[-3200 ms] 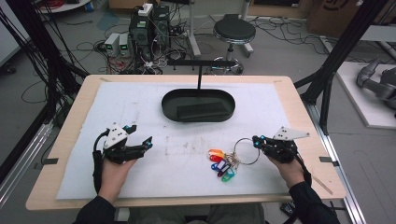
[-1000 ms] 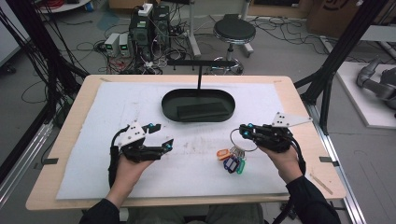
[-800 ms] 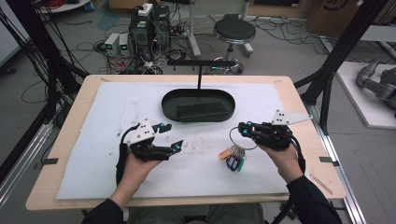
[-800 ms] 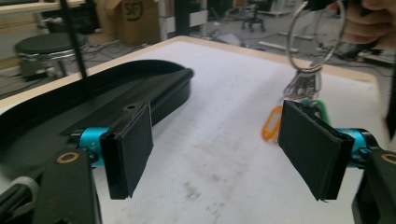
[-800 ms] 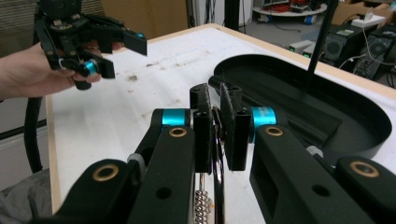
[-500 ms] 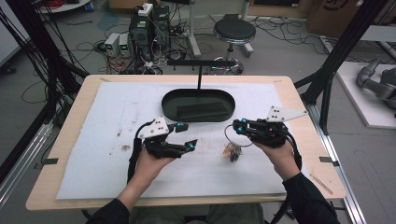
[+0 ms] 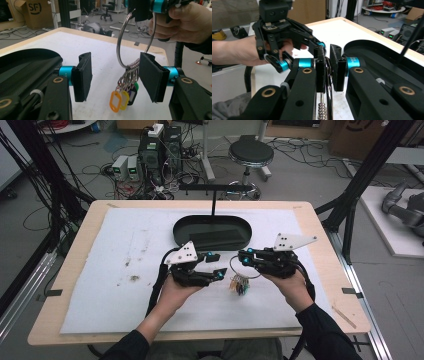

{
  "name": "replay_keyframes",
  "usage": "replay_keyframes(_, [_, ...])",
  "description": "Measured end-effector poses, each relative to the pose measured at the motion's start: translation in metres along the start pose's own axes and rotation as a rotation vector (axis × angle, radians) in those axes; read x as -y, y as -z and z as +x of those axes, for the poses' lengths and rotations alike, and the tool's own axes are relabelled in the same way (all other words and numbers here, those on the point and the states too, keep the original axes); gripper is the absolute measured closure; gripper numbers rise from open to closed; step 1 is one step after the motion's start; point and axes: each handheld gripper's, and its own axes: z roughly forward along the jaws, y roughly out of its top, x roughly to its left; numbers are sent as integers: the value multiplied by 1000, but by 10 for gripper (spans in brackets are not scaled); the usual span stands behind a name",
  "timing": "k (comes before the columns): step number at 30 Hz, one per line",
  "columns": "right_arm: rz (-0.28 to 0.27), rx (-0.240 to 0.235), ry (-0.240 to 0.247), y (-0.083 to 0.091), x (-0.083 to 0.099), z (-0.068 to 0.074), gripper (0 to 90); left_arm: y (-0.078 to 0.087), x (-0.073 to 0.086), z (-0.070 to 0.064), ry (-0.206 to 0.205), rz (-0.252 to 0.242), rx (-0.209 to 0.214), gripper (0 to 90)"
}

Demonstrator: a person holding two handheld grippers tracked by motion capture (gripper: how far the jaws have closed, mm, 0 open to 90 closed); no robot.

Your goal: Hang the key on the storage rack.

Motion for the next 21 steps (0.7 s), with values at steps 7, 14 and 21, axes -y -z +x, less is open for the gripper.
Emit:
replay_keyframes(7, [1,-24,5,-7,0,5,845,-10,0,-2,-9,4,20,535])
replay_keyframes(14, [6,-32,8,-9,0,6,845,-11,0,-2,-24,6,12,656])
replay_keyframes(21, [7,-33,8,-10,0,6,845,-12,1,-2,-34,-2,15,763])
